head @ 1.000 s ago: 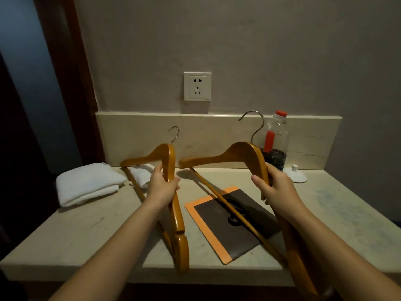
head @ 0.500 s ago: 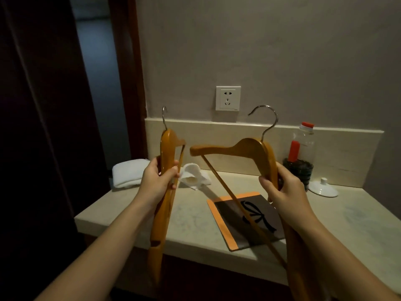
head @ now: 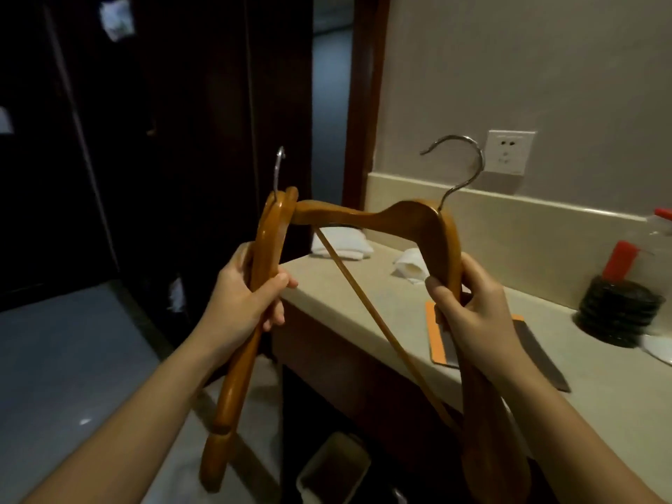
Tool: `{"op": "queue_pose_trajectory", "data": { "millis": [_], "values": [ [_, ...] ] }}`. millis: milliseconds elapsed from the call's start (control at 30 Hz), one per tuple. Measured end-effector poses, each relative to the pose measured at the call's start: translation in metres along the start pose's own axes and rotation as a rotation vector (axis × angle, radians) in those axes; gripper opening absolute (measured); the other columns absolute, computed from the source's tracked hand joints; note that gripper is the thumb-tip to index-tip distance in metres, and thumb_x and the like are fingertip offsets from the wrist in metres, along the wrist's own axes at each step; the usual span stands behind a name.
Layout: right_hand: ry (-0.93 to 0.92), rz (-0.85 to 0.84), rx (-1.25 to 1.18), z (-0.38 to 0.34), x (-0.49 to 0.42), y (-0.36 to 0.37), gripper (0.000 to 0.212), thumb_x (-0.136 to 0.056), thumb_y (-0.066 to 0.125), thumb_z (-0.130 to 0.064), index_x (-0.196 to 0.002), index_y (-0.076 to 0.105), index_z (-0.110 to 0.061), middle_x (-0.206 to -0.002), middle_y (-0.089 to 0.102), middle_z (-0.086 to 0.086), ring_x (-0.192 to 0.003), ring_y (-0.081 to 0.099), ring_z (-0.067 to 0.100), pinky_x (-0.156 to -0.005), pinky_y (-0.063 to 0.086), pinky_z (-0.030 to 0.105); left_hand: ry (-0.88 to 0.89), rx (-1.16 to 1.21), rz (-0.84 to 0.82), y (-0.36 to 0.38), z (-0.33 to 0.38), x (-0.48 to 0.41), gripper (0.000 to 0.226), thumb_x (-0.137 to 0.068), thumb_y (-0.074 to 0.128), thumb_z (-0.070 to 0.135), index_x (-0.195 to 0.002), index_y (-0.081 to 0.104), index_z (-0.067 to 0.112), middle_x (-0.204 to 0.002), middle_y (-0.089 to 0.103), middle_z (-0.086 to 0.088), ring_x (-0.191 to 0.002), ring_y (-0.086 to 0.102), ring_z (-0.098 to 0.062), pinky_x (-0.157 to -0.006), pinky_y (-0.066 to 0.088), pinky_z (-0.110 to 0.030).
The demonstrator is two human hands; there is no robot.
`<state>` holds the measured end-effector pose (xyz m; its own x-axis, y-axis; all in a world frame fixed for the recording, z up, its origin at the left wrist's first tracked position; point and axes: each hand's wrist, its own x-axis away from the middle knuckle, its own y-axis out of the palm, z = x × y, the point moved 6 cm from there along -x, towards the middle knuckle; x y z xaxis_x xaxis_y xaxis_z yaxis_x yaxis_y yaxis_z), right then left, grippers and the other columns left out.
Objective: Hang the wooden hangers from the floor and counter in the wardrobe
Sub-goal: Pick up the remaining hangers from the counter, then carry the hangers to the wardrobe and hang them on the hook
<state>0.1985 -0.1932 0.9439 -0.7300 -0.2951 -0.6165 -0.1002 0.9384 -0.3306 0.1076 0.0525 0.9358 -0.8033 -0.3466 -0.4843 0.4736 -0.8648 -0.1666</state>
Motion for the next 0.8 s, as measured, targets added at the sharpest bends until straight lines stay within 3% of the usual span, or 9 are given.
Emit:
{"op": "queue_pose_trajectory", "data": {
  "millis": [133,400,533,633,800],
  "values": [
    [-0.025,-0.146,-0.126,-0.008,0.019,0.054,0.024,-0.091,0.056,-0.018,-0.114,0.056,-0.024,-0.070,0.054,0.006,-0.055,0.054,0.020,-0.050,0.049,0.022,-0.098,-0.090,0.114,-0.049,-0.011,0.057,0.020,-0.091,0.054,0.012,-0.110,0.051,0.014,-0.084,0.067,-0.009,-0.042,0.056,-0.010,-0.038,0.044,-0.019],
    [-0.008,-0.518,-0.192,-0.004,0.090,0.173,0.035,-0.089,0.060,-0.021,-0.123,0.055,-0.027,-0.070,0.058,-0.003,-0.062,0.059,0.009,-0.063,0.047,0.021,-0.409,-0.139,0.305,-0.139,-0.061,0.171,0.015,-0.092,0.053,0.010,-0.100,0.055,0.022,-0.073,0.066,-0.001,-0.040,0.055,-0.009,-0.036,0.042,-0.018],
    [0.062,-0.685,-0.200,0.005,0.140,0.230,0.029,-0.089,0.060,-0.017,-0.113,0.057,-0.031,-0.062,0.050,-0.001,-0.053,0.052,0.006,-0.055,0.044,0.015,-0.599,-0.128,0.367,-0.176,-0.101,0.224,0.014,-0.092,0.053,0.014,-0.104,0.056,0.022,-0.074,0.064,0.000,-0.041,0.055,-0.010,-0.038,0.044,-0.017],
    [0.122,-0.782,-0.158,0.018,0.174,0.273,0.029,-0.088,0.062,-0.016,-0.115,0.057,-0.024,-0.061,0.050,-0.004,-0.051,0.052,0.004,-0.054,0.045,0.014,-0.710,-0.148,0.357,-0.198,-0.134,0.263,0.018,-0.092,0.053,0.016,-0.110,0.055,0.020,-0.077,0.065,-0.002,-0.044,0.058,-0.011,-0.040,0.047,-0.018],
    [0.248,-0.935,0.008,0.046,0.225,0.346,0.051,-0.083,0.067,-0.024,-0.130,0.047,-0.024,-0.083,0.062,0.003,-0.076,0.063,0.013,-0.077,0.055,0.029,-0.918,-0.112,0.317,-0.227,-0.195,0.321,0.015,-0.093,0.053,0.017,-0.107,0.054,0.022,-0.082,0.068,-0.005,-0.048,0.061,-0.012,-0.043,0.050,-0.022]
  ]
}}
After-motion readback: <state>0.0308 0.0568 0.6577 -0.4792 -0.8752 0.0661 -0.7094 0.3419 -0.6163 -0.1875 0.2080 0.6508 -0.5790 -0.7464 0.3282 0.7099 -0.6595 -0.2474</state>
